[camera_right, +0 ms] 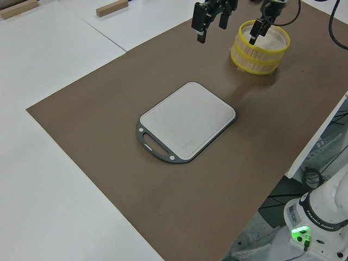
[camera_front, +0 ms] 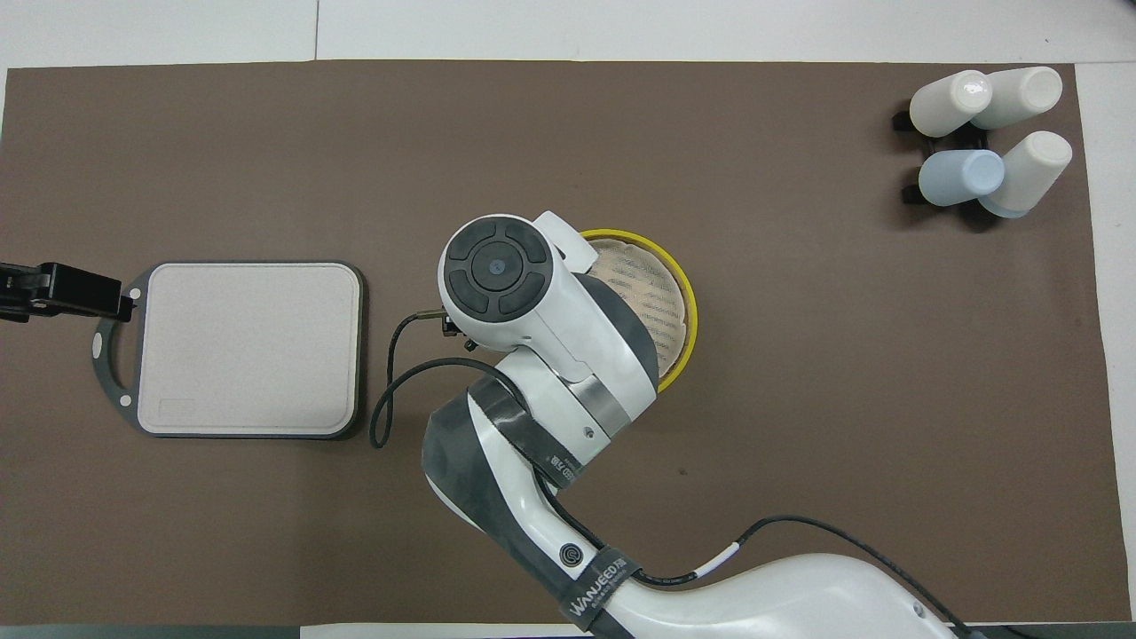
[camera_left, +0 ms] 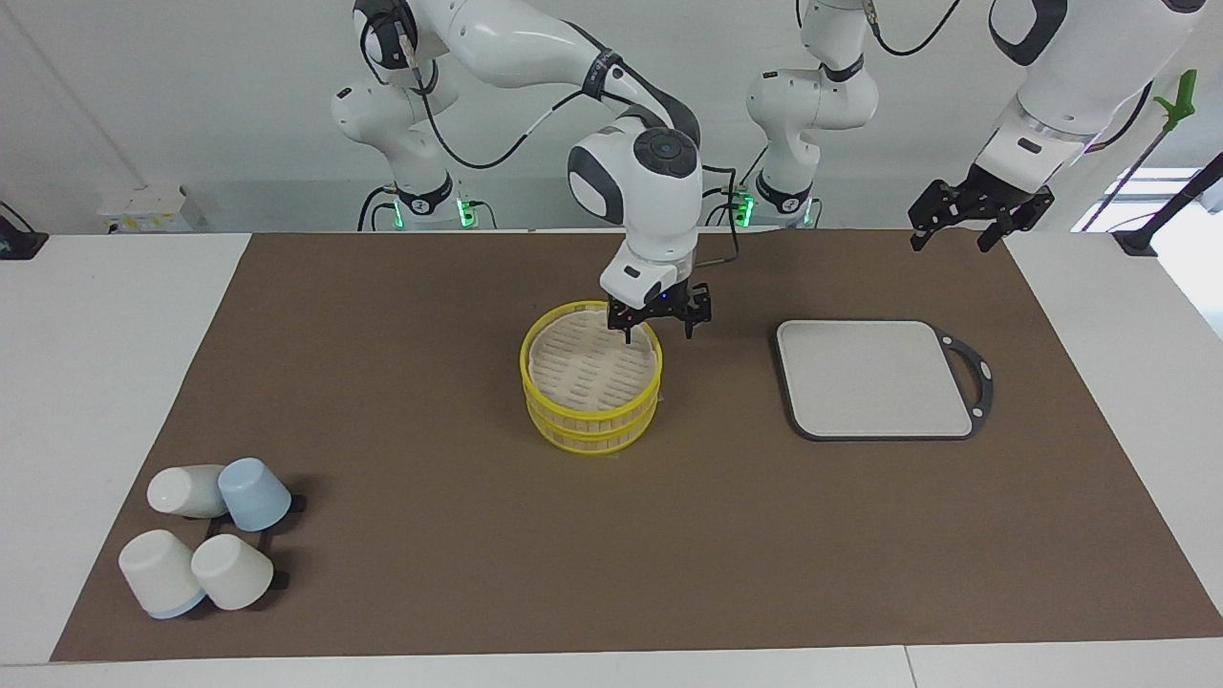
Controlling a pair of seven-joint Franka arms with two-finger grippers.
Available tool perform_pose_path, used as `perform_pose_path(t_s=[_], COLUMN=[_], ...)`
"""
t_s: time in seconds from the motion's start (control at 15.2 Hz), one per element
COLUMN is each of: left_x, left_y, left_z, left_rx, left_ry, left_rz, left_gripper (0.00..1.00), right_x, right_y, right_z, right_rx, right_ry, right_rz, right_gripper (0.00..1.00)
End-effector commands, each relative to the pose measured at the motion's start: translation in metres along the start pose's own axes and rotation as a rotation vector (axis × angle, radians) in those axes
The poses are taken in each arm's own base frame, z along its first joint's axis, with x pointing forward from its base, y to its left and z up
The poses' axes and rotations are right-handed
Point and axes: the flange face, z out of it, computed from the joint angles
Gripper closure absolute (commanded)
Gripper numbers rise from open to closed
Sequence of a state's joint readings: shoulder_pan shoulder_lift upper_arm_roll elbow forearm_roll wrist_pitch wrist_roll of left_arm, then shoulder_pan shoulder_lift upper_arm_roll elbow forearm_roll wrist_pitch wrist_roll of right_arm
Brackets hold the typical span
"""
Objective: Place bun in steamer
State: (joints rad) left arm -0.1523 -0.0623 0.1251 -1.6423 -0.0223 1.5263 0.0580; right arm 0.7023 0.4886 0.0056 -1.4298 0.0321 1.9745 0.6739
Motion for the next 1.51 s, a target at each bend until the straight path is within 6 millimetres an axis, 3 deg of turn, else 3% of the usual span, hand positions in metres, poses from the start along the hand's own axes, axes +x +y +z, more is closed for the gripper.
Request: perform_pose_path(t_s=[0.0, 0.07, 0.26, 0.33, 0.46, 0.53, 0.72, 0.92, 1.05, 1.12, 1.25, 1.31, 1.45], left_x=[0.001, 0.001, 0.001, 0.001, 0.001, 0.001, 0.001, 0.001, 0.001, 0.001, 0.0, 0.0, 0.001], left_y=[-0.001, -0.001, 0.0, 0.0, 0.0, 0.0, 0.001, 0.002, 0.002, 0.002, 0.002, 0.002, 0.003], left_z=[-0.002, -0.002, -0.002, -0.002, -0.002, -0.002, -0.002, -0.002, -0.001, -0.001, -0.002, -0.002, -0.002], left_rx=[0.001, 0.001, 0.001, 0.001, 0.001, 0.001, 0.001, 0.001, 0.001, 0.001, 0.001, 0.001, 0.001], left_ry=[0.012, 0.012, 0.012, 0.012, 0.012, 0.012, 0.012, 0.012, 0.01, 0.01, 0.012, 0.012, 0.012], left_rz=[0.007, 0.007, 0.008, 0.008, 0.007, 0.007, 0.007, 0.005, 0.005, 0.005, 0.004, 0.005, 0.007], left_gripper=[0.0, 0.0, 0.0, 0.0, 0.0, 0.0, 0.0, 0.0, 0.0, 0.0, 0.0, 0.0, 0.0], right_x=[-0.001, -0.003, -0.009, -0.01, -0.011, -0.011, -0.011, -0.007, 0.007, 0.019, 0.033, 0.036, 0.041], right_y=[0.01, 0.011, 0.016, 0.017, 0.02, 0.02, 0.02, 0.021, 0.026, 0.038, 0.079, 0.107, 0.183], right_z=[0.015, 0.016, 0.027, 0.03, 0.032, 0.032, 0.031, 0.026, -0.003, -0.019, -0.048, -0.069, -0.1], right_rx=[0.009, 0.012, 0.011, 0.013, 0.015, 0.015, 0.014, 0.013, -0.01, -0.03, -0.065, -0.074, -0.105], right_ry=[0.019, 0.023, 0.022, 0.026, 0.029, 0.029, 0.027, 0.024, -0.002, -0.024, -0.074, -0.1, -0.215], right_rz=[0.013, 0.01, -0.01, -0.012, -0.013, -0.021, -0.022, -0.016, -0.001, 0.015, -0.017, -0.056, -0.122], right_gripper=[0.0, 0.03, 0.36, 0.43, 0.47, 0.55, 0.99, 1.0, 1.0, 1.0, 1.0, 1.0, 1.0])
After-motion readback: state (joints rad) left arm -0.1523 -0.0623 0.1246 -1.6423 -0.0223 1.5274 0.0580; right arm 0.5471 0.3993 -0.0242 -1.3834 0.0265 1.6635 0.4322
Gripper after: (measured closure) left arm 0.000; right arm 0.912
